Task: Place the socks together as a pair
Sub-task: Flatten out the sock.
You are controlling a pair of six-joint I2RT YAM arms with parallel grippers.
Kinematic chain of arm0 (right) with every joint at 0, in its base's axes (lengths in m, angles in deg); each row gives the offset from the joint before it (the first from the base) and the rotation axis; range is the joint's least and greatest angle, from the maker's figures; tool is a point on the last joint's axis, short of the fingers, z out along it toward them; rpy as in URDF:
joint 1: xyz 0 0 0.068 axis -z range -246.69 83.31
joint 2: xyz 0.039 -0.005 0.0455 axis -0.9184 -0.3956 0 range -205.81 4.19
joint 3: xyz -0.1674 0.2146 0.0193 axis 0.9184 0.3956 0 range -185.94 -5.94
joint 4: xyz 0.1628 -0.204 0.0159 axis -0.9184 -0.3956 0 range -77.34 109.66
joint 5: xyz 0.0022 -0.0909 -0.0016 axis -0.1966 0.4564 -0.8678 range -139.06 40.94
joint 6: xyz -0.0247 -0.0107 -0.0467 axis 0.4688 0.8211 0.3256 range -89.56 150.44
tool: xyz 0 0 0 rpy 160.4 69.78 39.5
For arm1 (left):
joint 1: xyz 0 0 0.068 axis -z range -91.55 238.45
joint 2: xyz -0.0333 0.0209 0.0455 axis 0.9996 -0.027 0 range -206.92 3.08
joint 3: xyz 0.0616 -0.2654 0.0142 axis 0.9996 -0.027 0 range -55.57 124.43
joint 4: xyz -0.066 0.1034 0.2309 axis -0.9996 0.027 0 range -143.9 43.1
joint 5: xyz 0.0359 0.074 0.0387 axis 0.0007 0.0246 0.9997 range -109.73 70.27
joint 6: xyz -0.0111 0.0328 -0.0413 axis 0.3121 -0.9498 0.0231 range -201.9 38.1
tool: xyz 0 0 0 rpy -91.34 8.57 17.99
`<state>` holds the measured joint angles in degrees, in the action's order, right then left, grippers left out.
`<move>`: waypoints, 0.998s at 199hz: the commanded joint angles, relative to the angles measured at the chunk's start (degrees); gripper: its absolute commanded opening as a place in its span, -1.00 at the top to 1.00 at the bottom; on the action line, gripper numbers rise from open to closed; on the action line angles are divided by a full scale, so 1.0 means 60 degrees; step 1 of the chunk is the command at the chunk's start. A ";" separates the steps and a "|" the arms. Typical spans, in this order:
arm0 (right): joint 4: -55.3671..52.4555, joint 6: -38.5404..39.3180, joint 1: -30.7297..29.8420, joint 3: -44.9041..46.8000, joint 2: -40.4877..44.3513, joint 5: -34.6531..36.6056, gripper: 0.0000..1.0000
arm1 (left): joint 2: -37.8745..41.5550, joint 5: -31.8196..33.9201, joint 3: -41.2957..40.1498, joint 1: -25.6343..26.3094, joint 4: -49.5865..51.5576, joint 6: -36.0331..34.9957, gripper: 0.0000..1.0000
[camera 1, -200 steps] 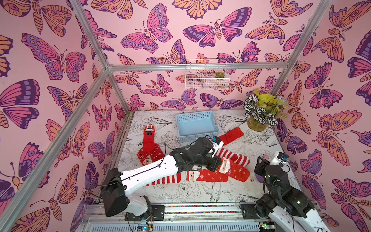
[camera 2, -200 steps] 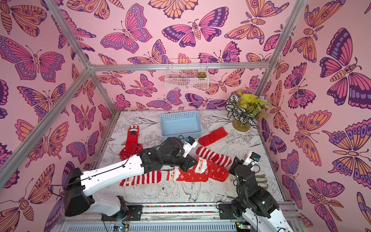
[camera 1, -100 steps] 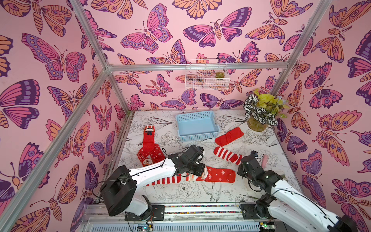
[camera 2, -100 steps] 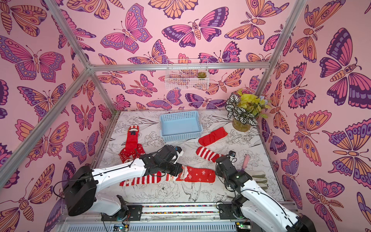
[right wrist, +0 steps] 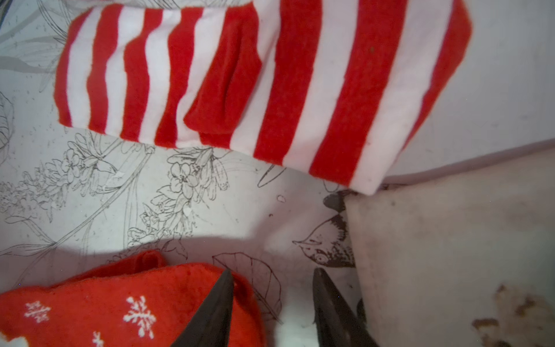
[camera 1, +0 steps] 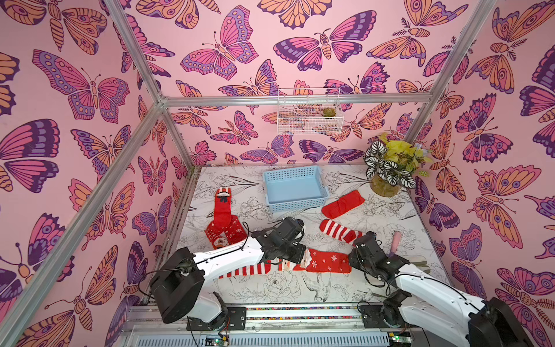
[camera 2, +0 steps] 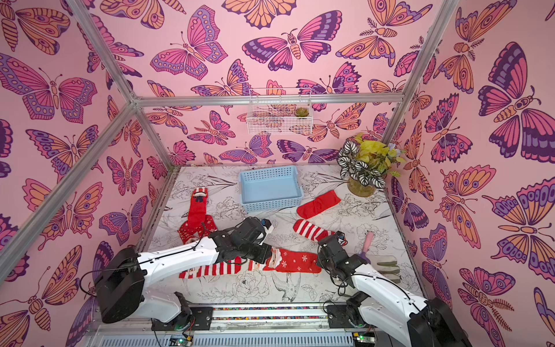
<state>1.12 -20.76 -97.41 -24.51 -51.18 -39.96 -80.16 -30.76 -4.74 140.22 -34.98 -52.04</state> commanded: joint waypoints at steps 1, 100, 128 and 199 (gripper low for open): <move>0.0010 -0.0277 0.0062 0.0200 0.0104 -0.0237 0.13 | -0.0048 0.0469 0.0051 -0.0016 0.0691 0.0134 1.00; 0.0432 -0.0202 0.0023 0.0648 0.1208 -0.0796 0.30 | -0.0286 0.0898 0.0010 0.0108 0.0710 0.0551 1.00; 0.0635 -0.0126 -0.0118 0.0512 0.0691 -0.0871 0.42 | -0.0284 0.0944 -0.0019 0.0103 0.0700 0.0563 1.00; -0.0539 0.0155 -0.0135 -0.0018 0.1705 -0.0592 1.00 | 0.0181 0.0966 0.0329 0.0111 0.1780 -0.0136 1.00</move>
<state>2.54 -21.40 -97.92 -21.34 -44.93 -44.48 -81.25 -25.93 -4.53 140.66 -30.41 -50.22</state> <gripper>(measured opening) 0.057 0.047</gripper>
